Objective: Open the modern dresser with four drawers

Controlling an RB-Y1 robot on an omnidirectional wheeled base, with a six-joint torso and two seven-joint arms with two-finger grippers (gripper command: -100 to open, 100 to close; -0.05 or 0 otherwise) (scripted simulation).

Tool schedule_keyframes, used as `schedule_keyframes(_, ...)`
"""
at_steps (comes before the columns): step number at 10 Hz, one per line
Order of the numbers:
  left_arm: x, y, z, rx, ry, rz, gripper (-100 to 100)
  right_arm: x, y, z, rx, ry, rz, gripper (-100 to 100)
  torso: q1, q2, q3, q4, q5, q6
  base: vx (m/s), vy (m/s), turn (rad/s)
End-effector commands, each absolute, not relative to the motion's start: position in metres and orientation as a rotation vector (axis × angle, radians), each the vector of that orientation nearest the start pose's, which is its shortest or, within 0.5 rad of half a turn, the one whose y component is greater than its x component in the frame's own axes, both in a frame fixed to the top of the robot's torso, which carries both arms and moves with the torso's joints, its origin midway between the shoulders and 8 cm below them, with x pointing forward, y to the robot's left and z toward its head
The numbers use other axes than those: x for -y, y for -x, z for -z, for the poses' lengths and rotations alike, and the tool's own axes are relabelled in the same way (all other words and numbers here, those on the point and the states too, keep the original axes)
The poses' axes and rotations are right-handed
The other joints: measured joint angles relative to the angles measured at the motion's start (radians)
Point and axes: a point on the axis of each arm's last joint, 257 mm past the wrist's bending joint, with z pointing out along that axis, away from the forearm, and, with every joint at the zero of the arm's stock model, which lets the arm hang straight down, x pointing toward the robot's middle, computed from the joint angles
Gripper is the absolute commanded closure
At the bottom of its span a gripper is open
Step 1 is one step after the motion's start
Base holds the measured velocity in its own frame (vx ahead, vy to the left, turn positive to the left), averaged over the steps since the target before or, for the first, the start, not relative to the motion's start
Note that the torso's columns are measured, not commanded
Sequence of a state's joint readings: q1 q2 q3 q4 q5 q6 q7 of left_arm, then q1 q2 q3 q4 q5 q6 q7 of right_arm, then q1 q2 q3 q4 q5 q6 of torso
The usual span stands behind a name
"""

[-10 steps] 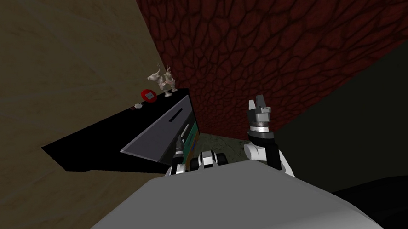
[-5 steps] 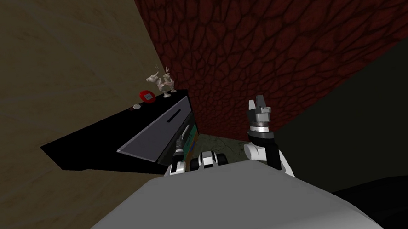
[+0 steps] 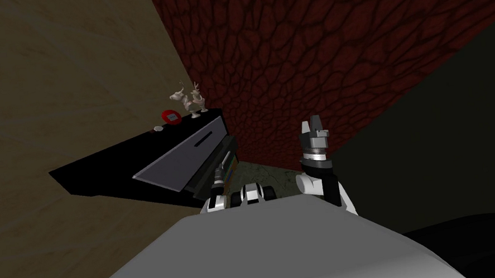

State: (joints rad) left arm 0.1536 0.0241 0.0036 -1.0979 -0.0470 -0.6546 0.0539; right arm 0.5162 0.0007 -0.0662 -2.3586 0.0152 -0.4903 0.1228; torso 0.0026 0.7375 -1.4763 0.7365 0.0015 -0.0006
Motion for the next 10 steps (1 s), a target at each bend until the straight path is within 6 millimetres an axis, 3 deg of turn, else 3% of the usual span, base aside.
schedule_keyframes(1, -0.243, -0.436, 0.366, -1.182, 1.191, 1.194, 100, 0.296, -0.324, -0.053, -0.609, -0.55, -1.117, 0, -0.004, 0.002, 0.001, -0.001, -0.001, 0.0, -0.036, -0.155, 0.013)
schedule_keyframes(2, -0.243, -0.453, 0.351, -1.176, 1.181, 1.203, -100, 0.296, -0.324, -0.053, -0.609, -0.55, -1.117, 0, -0.003, -0.001, 0.0, -0.001, -0.001, 0.0, -0.052, -0.074, 0.036)
schedule_keyframes(4, -0.242, -0.46, 0.346, -1.178, 1.181, 1.204, -100, 0.296, -0.324, -0.053, -0.609, -0.55, -1.117, 0, 0.005, -0.002, -0.001, 0.001, 0.001, 0.0, -0.054, 0.016, 0.003)
schedule_keyframes(10, -0.238, -0.501, 0.313, -1.186, 1.177, 1.212, -100, 0.296, -0.324, -0.053, -0.609, -0.55, -1.117, 0, -0.003, 0.001, 0.0, 0.002, -0.002, 0.0, -0.065, 0.005, 0.016)
